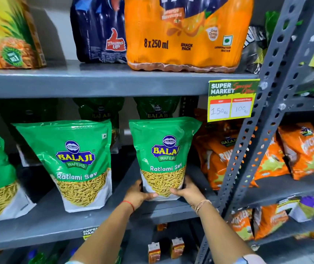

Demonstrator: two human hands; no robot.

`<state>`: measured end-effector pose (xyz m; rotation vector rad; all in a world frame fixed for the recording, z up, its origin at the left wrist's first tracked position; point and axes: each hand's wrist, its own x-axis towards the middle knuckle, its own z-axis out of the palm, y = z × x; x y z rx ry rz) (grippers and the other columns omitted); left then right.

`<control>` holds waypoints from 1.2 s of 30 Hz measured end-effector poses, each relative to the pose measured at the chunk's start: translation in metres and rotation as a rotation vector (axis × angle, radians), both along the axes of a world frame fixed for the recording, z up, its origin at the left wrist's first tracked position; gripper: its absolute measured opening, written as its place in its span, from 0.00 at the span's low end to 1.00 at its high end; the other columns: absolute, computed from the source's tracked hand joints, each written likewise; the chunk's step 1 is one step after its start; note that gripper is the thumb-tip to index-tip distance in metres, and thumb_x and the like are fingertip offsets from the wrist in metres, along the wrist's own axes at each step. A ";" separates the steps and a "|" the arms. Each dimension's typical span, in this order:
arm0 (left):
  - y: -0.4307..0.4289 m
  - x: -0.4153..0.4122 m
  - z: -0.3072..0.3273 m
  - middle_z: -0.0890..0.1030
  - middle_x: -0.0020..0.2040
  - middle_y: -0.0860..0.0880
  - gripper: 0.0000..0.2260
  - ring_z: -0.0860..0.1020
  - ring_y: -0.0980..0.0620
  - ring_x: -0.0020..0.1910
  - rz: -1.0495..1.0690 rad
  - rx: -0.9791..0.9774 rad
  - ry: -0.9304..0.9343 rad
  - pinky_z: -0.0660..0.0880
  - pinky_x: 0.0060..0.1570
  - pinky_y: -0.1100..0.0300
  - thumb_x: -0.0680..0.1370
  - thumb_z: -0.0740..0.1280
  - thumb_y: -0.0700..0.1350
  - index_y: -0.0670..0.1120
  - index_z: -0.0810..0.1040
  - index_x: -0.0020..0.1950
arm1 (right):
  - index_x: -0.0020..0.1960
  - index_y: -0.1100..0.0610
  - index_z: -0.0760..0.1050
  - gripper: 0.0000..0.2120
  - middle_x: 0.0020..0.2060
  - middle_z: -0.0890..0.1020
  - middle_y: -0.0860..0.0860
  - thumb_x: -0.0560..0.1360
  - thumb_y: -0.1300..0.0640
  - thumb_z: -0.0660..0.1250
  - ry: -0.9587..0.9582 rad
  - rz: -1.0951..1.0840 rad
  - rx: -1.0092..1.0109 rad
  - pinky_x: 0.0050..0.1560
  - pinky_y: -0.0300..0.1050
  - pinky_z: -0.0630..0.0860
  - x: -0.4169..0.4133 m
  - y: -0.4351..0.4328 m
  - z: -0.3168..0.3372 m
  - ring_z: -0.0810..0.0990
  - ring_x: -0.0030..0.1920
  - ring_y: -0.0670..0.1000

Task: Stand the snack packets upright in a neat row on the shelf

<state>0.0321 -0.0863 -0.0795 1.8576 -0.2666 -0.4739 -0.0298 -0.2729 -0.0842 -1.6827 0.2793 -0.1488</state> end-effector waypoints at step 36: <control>0.034 -0.036 0.069 0.76 0.66 0.41 0.16 0.69 0.52 0.68 0.440 -0.483 -0.129 0.64 0.60 0.70 0.77 0.64 0.41 0.39 0.75 0.64 | 0.58 0.64 0.74 0.12 0.52 0.81 0.55 0.75 0.68 0.60 -0.404 -0.777 0.411 0.44 0.30 0.72 -0.008 0.032 0.083 0.76 0.53 0.48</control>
